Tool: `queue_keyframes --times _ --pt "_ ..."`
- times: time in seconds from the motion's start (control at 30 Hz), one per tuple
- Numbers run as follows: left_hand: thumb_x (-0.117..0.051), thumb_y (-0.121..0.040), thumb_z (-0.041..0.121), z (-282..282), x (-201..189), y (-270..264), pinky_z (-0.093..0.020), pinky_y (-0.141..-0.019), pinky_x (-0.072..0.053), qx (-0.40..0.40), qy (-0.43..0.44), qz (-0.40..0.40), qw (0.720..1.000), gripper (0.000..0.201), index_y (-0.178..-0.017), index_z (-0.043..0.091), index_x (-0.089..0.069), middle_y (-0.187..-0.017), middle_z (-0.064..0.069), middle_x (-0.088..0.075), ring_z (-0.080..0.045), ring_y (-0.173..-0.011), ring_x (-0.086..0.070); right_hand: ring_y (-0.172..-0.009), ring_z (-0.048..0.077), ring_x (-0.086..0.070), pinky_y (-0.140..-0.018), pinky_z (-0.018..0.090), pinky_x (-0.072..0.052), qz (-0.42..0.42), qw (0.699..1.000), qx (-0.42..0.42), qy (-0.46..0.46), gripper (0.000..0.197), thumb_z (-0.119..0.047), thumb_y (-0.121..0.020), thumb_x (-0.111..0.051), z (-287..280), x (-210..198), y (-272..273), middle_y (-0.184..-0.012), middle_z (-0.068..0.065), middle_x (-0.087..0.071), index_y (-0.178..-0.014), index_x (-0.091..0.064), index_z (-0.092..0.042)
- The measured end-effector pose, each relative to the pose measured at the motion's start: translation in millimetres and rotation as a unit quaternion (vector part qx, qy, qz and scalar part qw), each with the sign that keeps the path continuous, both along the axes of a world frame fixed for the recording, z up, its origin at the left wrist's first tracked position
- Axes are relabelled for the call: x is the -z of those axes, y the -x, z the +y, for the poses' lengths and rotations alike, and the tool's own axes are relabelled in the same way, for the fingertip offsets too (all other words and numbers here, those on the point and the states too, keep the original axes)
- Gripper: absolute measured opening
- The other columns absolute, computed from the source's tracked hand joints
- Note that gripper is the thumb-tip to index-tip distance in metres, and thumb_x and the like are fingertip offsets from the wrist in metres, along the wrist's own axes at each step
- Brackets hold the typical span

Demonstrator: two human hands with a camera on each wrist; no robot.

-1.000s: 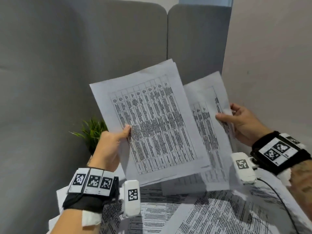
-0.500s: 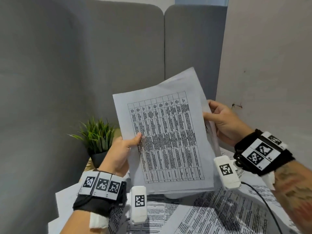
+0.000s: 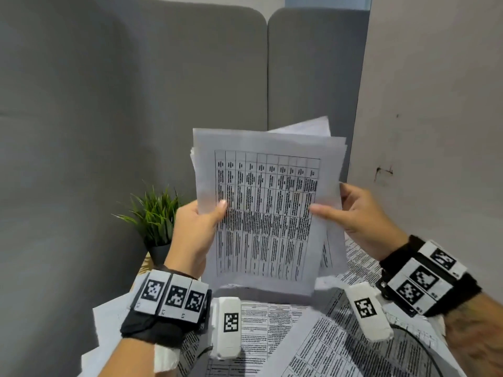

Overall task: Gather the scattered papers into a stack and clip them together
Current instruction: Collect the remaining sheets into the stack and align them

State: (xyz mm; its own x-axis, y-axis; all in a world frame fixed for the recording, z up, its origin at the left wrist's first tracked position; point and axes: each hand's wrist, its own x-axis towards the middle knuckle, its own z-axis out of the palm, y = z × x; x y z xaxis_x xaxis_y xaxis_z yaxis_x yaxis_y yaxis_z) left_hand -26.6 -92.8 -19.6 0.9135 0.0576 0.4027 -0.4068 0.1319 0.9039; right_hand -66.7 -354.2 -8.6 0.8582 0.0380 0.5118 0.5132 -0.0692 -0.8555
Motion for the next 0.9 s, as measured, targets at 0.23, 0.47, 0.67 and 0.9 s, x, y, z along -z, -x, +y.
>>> queue_keyframes --times 0.23,0.47,0.67,0.9 --pt "-0.072 -0.081 0.018 7.9 -23.4 23.0 -0.049 -0.091 -0.054 0.059 -0.024 -0.153 0.986 0.021 -0.103 0.018 -0.073 -0.106 -0.009 -0.074 -0.028 -0.103 -0.068 -0.116 0.039 -0.061 -0.108 0.058 -0.040 -0.069 0.982 -0.026 -0.172 0.044 -0.014 -0.078 -0.082 -2.0 -17.6 -12.1 -0.121 0.017 -0.068 -0.118 -0.068 -0.005" --pt "-0.080 -0.070 0.006 7.4 -13.5 13.6 -0.032 -0.084 -0.056 0.091 0.041 -0.136 0.986 0.062 -0.124 0.010 -0.051 -0.108 -0.004 -0.074 -0.021 -0.103 -0.070 -0.097 0.018 -0.071 -0.089 0.032 -0.057 -0.049 0.980 -0.046 -0.190 0.029 -0.002 -0.082 -0.063 9.0 -20.0 -5.5 -0.105 0.006 -0.076 -0.110 -0.068 -0.008" --pt "-0.071 -0.075 0.011 -1.5 -10.9 15.0 -0.042 -0.084 -0.057 0.075 0.100 -0.119 0.985 0.026 -0.101 0.011 -0.070 -0.098 -0.005 -0.077 -0.025 -0.095 -0.071 -0.092 0.015 -0.072 -0.077 0.025 -0.058 -0.063 0.976 -0.044 -0.202 0.026 0.004 -0.090 -0.056 15.2 -15.0 -0.3 -0.102 0.003 -0.076 -0.107 -0.069 -0.010" --pt "-0.072 -0.077 0.013 -3.9 4.6 6.5 -0.043 -0.086 -0.056 0.112 0.016 -0.081 0.990 0.027 -0.104 0.011 -0.071 -0.104 -0.010 -0.075 -0.026 -0.097 -0.071 -0.097 0.022 -0.070 -0.082 0.034 -0.058 0.003 0.986 -0.039 -0.162 0.032 -0.004 -0.084 -0.064 4.3 2.3 -0.5 -0.105 0.006 -0.074 -0.115 -0.061 -0.005"
